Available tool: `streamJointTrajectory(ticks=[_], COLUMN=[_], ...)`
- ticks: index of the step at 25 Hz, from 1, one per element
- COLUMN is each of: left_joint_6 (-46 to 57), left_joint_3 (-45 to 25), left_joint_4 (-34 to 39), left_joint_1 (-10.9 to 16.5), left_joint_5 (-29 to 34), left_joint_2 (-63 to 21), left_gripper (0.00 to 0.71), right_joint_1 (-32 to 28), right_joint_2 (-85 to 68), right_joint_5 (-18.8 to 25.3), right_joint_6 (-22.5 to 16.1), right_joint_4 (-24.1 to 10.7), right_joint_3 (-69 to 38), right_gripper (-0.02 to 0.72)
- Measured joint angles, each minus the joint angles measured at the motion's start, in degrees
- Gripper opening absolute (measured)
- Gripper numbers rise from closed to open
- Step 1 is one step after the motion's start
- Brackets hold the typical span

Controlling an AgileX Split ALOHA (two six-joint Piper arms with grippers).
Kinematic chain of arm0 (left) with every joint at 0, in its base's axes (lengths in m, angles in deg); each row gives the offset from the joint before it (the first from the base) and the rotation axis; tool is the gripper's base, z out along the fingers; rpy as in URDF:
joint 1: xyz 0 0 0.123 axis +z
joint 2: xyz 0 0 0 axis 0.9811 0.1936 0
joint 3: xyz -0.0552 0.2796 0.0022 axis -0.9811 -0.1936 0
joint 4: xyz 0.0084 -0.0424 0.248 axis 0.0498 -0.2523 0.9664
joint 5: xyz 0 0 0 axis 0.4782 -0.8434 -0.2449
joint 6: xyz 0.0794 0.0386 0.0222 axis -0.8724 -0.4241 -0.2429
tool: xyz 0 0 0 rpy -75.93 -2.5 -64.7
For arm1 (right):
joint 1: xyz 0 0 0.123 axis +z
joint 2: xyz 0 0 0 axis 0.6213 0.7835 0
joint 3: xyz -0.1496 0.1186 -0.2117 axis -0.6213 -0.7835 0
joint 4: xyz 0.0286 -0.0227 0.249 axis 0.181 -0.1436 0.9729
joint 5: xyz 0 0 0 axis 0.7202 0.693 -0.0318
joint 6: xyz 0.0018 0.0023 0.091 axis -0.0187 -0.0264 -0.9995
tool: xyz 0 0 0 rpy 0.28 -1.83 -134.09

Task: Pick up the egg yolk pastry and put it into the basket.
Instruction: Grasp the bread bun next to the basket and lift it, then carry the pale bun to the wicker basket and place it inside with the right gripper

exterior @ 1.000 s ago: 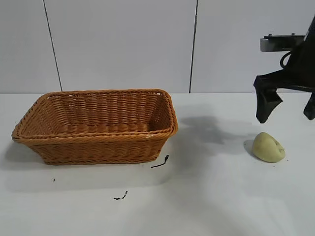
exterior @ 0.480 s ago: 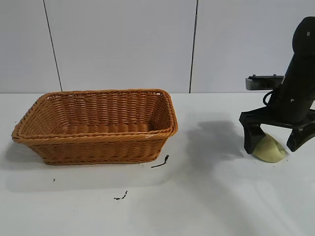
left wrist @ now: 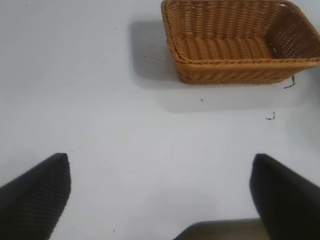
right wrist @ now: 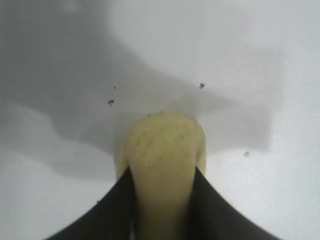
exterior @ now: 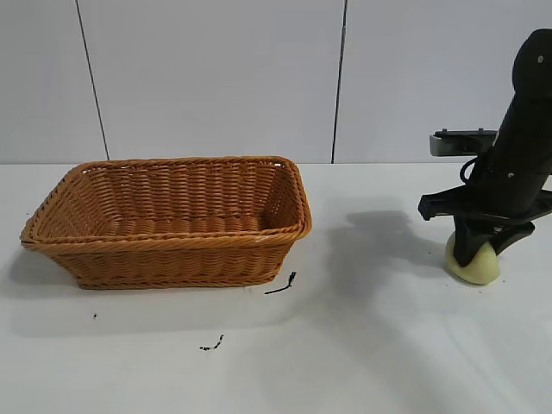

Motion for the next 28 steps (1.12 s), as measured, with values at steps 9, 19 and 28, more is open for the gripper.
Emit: streamJointTrajectory(ticks=[9, 19, 28], left_joint_6=[0.00, 0.00, 0.00], left_joint_3=[0.00, 0.00, 0.00], left_joint_4=[0.00, 0.00, 0.00], left_joint_1=[0.00, 0.00, 0.00], left_joint_5=[0.00, 0.00, 0.00], left_joint_2=[0.00, 0.00, 0.00], left_gripper=[0.695, 0.695, 0.695], right_joint_1=[0.00, 2.18, 16.42], right_joint_2=[-10.55, -12.31, -6.03], right_joint_5=[13.31, 20.94, 22.53], right_joint_6=[0.18, 0.13, -2.67], right_joint_4=[-0.06, -0.22, 0.05], right_joint_3=[12.22, 23.34, 36.67], right_gripper=[0.094, 0.088, 0.088])
